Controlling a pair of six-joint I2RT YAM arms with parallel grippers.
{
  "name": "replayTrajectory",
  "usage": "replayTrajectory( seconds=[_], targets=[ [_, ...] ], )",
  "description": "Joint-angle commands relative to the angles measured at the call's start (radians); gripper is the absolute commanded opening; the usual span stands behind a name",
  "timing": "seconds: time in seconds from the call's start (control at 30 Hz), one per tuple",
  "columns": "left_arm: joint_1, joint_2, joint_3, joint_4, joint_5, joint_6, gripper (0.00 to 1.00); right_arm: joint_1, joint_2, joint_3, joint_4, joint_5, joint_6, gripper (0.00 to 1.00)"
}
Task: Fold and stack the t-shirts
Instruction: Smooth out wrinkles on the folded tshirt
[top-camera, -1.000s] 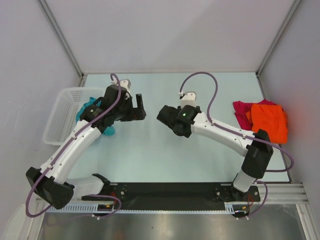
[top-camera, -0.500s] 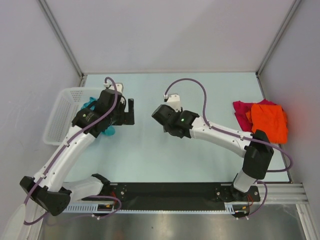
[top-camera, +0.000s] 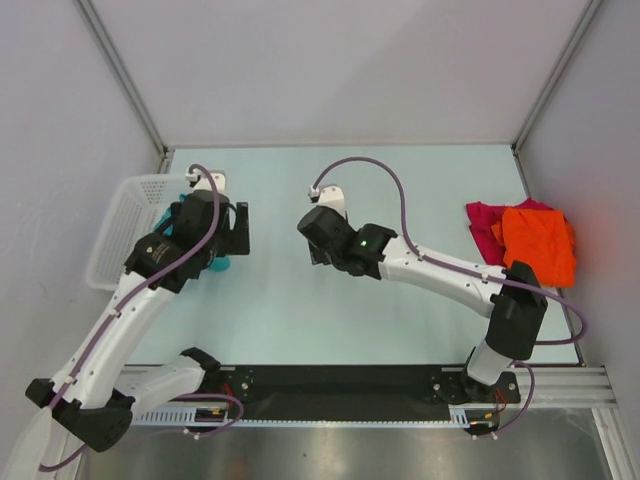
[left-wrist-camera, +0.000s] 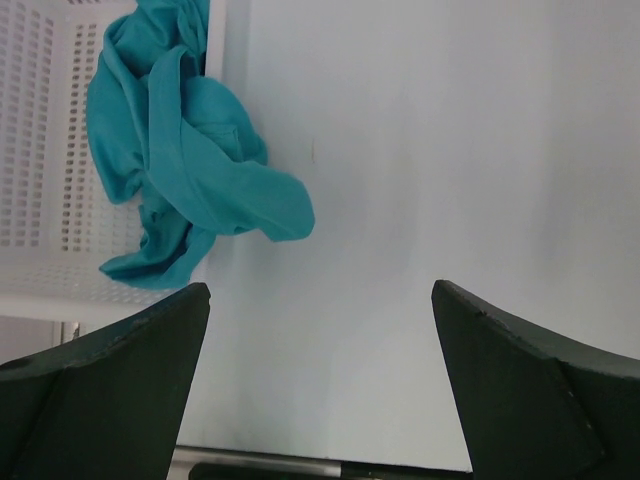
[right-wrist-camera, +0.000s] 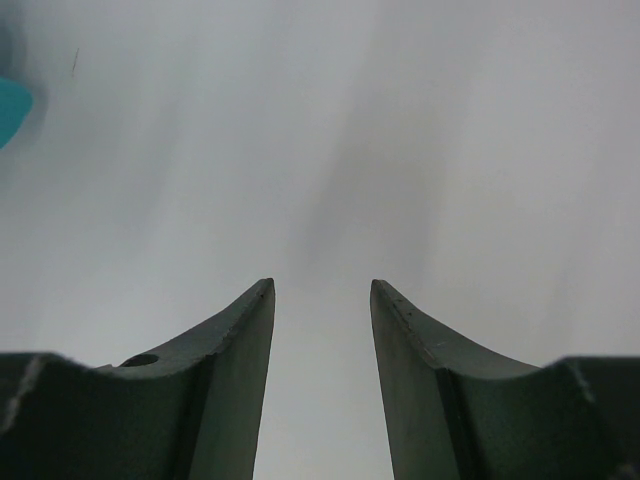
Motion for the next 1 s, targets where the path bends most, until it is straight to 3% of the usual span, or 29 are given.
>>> replayTrajectory(
  seconds=[0.0,0.57,0.97],
  targets=[
    [0.020,0.033,-0.011,-0.036,-0.060,0.017,1.00,0.036,-0.009,-0.044,0.023,-0.017,0.015,0.49],
    [0.090,0.041,-0.006,-0.055,-0.010,-0.009,0.99,0.111,-0.116,-0.254,0.149,-0.090,0.103,0.48],
    [0.325,0.052,-0.002,-0.068,0.139,-0.029,1.00,0.115,-0.153,-0.246,0.131,-0.077,0.087,0.48]
  ],
)
